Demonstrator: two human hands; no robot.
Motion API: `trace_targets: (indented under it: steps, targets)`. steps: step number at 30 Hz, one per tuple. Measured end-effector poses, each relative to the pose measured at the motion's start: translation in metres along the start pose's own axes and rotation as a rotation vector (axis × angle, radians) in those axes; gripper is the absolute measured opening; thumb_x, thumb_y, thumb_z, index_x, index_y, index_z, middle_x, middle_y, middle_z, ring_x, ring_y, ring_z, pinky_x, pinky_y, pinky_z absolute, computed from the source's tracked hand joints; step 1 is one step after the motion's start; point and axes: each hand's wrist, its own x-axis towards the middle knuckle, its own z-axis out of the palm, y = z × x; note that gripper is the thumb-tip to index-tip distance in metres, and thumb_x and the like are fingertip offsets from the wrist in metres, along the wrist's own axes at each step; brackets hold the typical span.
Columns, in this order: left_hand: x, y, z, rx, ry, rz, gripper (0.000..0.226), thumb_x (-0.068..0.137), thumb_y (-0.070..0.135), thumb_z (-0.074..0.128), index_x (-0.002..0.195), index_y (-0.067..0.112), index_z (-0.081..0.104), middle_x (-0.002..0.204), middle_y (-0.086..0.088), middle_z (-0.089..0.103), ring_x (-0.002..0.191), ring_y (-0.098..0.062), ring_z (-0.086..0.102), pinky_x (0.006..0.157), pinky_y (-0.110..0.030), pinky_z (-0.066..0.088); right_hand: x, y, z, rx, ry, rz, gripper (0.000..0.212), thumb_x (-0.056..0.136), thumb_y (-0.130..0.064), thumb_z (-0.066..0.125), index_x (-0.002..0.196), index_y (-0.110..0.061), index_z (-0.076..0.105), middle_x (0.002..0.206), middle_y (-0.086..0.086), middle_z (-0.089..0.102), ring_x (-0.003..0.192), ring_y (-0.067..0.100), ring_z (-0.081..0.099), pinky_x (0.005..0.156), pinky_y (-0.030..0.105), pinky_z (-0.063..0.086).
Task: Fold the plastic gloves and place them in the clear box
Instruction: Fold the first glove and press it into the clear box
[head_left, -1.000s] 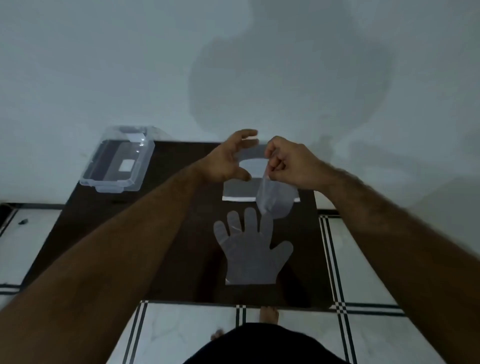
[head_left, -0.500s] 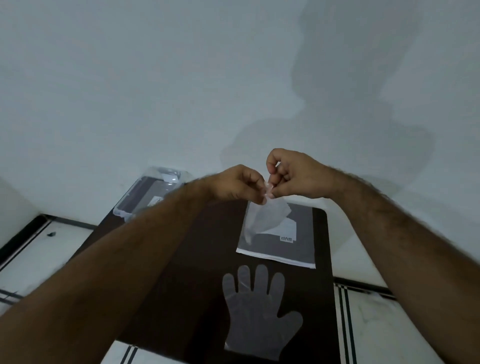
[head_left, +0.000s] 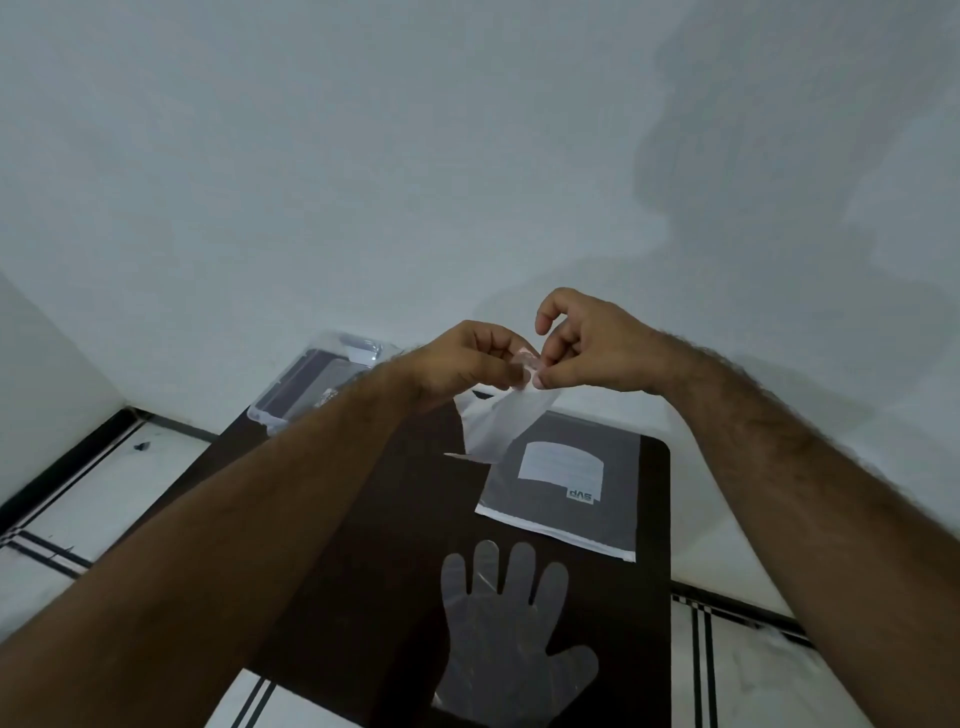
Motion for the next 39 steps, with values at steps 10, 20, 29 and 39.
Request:
trace_targets:
  steps: [10, 20, 29, 39]
  targets:
    - [-0.029, -0.009, -0.047, -0.154, 0.256, -0.044, 0.020, 0.102, 0.006, 0.066, 0.090, 0.016, 0.080, 0.095, -0.005, 0.072, 0.086, -0.021, 0.068, 0.075, -0.031, 0.052, 0.031, 0.029, 0.041, 0.024, -0.035, 0.000, 0.026, 0.082, -0.020, 0.088, 0.104, -0.029, 0.076, 0.093, -0.003, 0.078, 0.082, 0.007, 0.068, 0.079, 0.030, 0.059]
    - [-0.042, -0.045, -0.155, -0.049, 0.388, -0.064, 0.006, 0.101, 0.013, 0.070, 0.106, 0.008, 0.070, 0.106, -0.019, 0.079, 0.084, -0.018, 0.061, 0.069, -0.029, 0.045, 0.112, 0.007, 0.063, 0.159, 0.044, 0.064, 0.010, 0.087, -0.005, 0.079, 0.093, -0.013, 0.079, 0.090, 0.003, 0.080, 0.082, 0.011, 0.070, 0.078, 0.027, 0.057]
    - [0.002, -0.111, -0.292, 0.077, 0.375, -0.166, 0.020, 0.099, 0.018, 0.076, 0.106, 0.000, 0.076, 0.098, -0.017, 0.081, 0.051, -0.008, 0.044, 0.051, -0.024, 0.038, 0.243, -0.020, 0.114, 0.099, 0.200, 0.174, 0.007, 0.086, -0.006, 0.082, 0.089, -0.012, 0.079, 0.081, 0.003, 0.080, 0.075, 0.013, 0.072, 0.074, 0.028, 0.060]
    - [0.060, -0.157, -0.432, 0.120, 0.348, -0.070, 0.009, 0.101, 0.012, 0.072, 0.100, 0.003, 0.074, 0.083, -0.012, 0.080, 0.066, -0.021, 0.073, 0.057, -0.031, 0.059, 0.386, -0.051, 0.165, -0.192, 0.421, 0.130, 0.004, 0.090, -0.019, 0.079, 0.093, -0.017, 0.080, 0.080, -0.008, 0.073, 0.073, 0.004, 0.065, 0.074, 0.021, 0.054]
